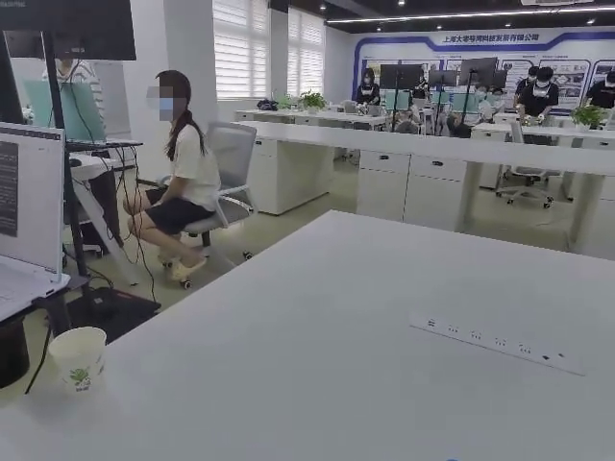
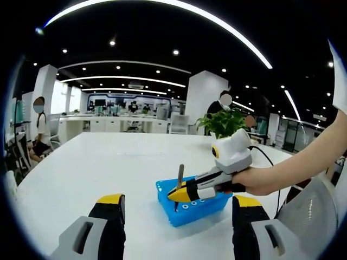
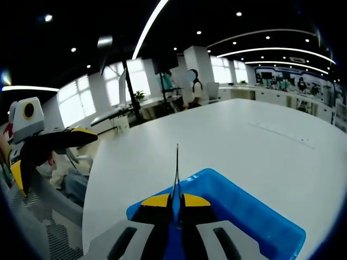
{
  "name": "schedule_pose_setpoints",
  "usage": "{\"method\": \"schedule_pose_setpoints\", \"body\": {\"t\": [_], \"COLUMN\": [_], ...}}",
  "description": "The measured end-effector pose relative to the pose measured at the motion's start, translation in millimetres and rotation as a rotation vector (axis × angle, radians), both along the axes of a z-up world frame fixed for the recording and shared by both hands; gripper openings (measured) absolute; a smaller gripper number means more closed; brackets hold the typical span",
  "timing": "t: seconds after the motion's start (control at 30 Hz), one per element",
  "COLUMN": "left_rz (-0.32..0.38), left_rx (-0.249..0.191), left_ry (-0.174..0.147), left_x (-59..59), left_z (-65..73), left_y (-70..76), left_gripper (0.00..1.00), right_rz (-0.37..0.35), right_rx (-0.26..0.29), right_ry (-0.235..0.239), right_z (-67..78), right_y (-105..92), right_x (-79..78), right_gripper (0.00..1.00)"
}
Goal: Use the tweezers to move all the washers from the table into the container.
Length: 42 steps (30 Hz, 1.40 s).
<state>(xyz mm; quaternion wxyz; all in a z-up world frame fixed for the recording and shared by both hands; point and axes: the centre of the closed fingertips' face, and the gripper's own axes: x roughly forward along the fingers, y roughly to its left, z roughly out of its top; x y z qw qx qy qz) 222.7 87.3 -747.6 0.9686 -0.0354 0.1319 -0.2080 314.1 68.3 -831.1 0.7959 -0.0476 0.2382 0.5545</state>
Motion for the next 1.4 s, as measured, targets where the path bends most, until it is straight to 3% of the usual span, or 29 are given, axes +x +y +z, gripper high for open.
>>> {"method": "schedule_pose_setpoints", "body": {"t": [0.13,0.2,0.6,0.87,1.2,1.4], "left_rz": [0.002,0.006,0.013,-0.002,-0.067,-0.124], "left_rx": [-0.011,-0.046,-0.037,-0.056,-0.095,-0.055], "left_ry": [-0.007,-0.041,-0.014,0.006,0.048,0.090], "left_x": [-0.2,0.2,-0.4,-1.4,-5.7,-11.8], "left_z": [2.3,10.1,4.8,2.2,-2.7,-11.1], "left_y": [0.2,0.3,2.6,0.4,-10.9,-21.2], "left_gripper": [0.83,0.84,0.82,0.80,0.78,0.70], "right_rz": [-0.006,-0.015,-0.012,-0.012,0.024,0.043], "right_rx": [0.003,0.011,0.119,0.179,0.147,0.144], "right_ry": [0.002,-0.001,-0.066,-0.099,-0.100,-0.073], "right_z": [0.4,4.7,52.1,80.1,69.9,61.8], "right_y": [-1.9,-3.1,-5.9,-18.8,-41.8,-50.6], "right_x": [-0.3,-0.6,-12.2,-34.7,-62.2,-80.5], "right_gripper": [0.04,0.04,0.04,0.04,0.04,0.04]}}
